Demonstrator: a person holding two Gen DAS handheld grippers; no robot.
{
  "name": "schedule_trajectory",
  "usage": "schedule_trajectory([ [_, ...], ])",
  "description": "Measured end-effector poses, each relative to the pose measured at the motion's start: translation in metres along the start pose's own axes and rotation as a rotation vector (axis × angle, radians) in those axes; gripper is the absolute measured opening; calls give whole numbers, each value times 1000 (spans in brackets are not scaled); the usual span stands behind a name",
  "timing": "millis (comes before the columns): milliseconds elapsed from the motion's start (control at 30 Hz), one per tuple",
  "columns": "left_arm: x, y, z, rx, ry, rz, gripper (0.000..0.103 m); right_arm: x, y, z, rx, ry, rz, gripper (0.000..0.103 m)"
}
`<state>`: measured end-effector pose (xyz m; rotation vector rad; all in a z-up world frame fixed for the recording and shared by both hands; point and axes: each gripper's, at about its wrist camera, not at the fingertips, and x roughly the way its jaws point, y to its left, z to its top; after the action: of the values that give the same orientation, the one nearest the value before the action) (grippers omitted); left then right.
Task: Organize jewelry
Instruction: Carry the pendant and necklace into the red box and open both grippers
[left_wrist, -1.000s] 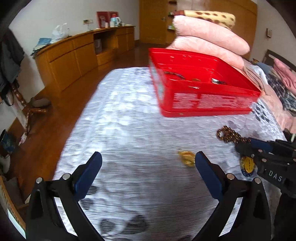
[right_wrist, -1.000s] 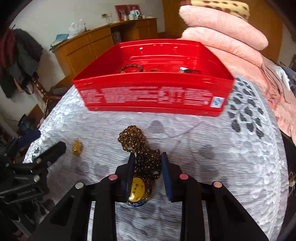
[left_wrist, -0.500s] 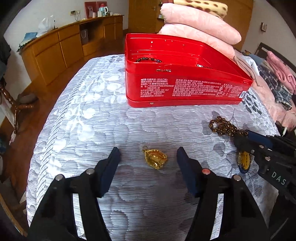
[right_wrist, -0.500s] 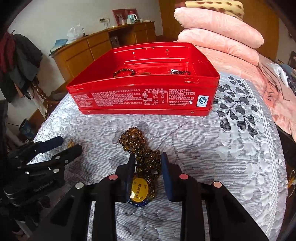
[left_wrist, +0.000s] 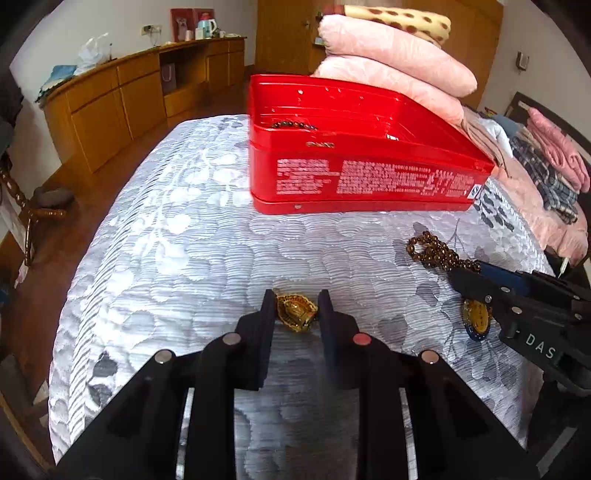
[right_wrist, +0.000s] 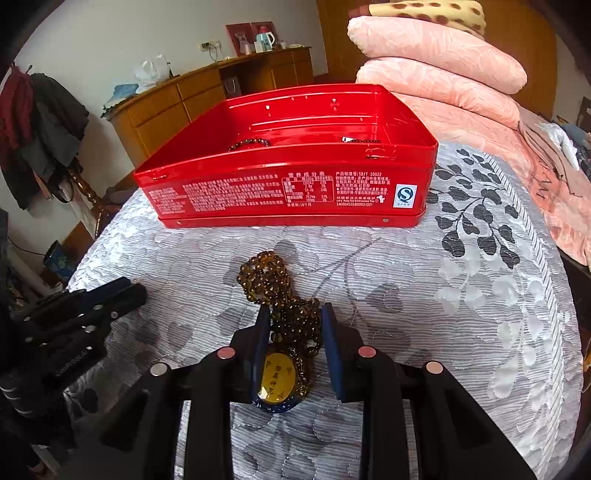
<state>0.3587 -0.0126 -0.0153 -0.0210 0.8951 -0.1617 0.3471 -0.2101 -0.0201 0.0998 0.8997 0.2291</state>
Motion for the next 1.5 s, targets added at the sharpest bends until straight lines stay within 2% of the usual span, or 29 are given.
schedule_trajectory([
  [233, -15, 4, 0, 3, -28, 47, 22, -4, 3, 0, -10, 8, -12, 26],
  [533, -20, -3, 10, 6, -50, 16, 22, -23, 3, 7, -6, -18, 16, 24],
  [900, -41, -21, 49, 31, -142, -24, 22, -72, 0, 44, -31, -125, 0, 24],
  [1100, -52, -30, 76, 39, -194, -40, 22, -85, 1, 70, -51, -179, -30, 24],
  [1300, -47, -38, 112, 50, -216, -33, 22, -74, -4, 107, -55, -189, -50, 24],
  [1500, 0, -40, 150, 44, -152, -4, 22, -31, -16, 141, -30, -131, -57, 24],
])
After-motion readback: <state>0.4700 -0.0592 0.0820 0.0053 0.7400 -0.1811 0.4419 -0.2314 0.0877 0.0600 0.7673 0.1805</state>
